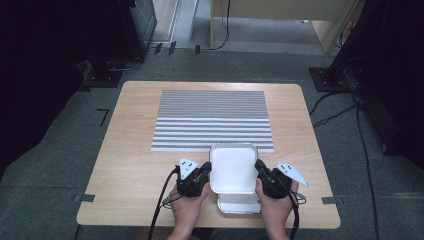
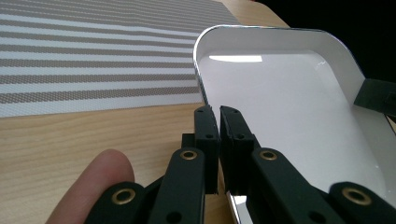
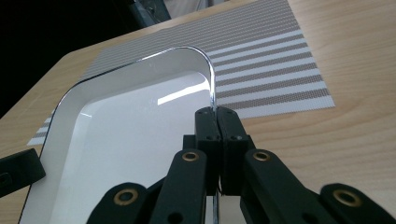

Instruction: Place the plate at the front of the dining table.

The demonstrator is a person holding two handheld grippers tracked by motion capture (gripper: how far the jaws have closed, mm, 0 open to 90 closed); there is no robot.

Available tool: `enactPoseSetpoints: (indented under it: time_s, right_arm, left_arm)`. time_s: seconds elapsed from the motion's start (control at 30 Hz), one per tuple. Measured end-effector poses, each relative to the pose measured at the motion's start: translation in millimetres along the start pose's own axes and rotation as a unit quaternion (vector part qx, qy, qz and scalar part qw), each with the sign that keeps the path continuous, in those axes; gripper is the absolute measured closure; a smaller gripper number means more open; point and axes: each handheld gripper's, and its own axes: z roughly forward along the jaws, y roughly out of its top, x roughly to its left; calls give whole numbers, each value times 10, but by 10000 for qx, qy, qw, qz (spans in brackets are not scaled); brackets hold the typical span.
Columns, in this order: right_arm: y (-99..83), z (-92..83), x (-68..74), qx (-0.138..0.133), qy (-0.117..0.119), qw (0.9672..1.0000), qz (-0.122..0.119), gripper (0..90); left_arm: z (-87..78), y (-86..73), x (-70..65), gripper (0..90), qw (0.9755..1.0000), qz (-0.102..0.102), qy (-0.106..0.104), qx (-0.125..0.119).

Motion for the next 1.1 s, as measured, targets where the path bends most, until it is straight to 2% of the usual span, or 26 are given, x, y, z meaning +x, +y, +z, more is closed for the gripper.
enactPoseSetpoints:
  time_s: [0.23,0.43,0.53,0.6,0.67,0.83,0.87,0.97,1.0,1.1]
  right_arm:
    - [126,209,146,14,106,9999,-104,900]
    - [221,374,202,137,178,9997,-58,900]
    - [291,534,233,241,260,9994,-10,900]
    - [301,561,244,241,273,9993,-42,900]
    - [348,665,288,244,305,9991,-155,900]
    - [415,806,342,285,299,9989,-229,900]
    - [448,885,371,302,310,9987,-264,900]
    - [473,947,390,343,327,9984,-301,900]
    - [512,1025,405,358,362,9981,-350,900]
    - [549,1116,418,411,363,9979,-356,900]
  left_arm:
    - [43,146,161,882,9998,-122,107,-89]
    - [114,280,291,887,9996,-154,193,-152]
    - [159,353,379,889,9994,-224,208,-183]
    - [186,384,432,889,9992,-264,226,-186]
    - [243,433,515,891,9990,-311,250,-211]
    - [330,502,622,892,9986,-381,302,-227]
    - [368,542,668,893,9984,-377,344,-225]
    - [397,577,707,894,9983,-374,378,-223]
    - [429,611,749,894,9983,-379,395,-222]
    - [490,650,798,893,9980,-379,461,-208]
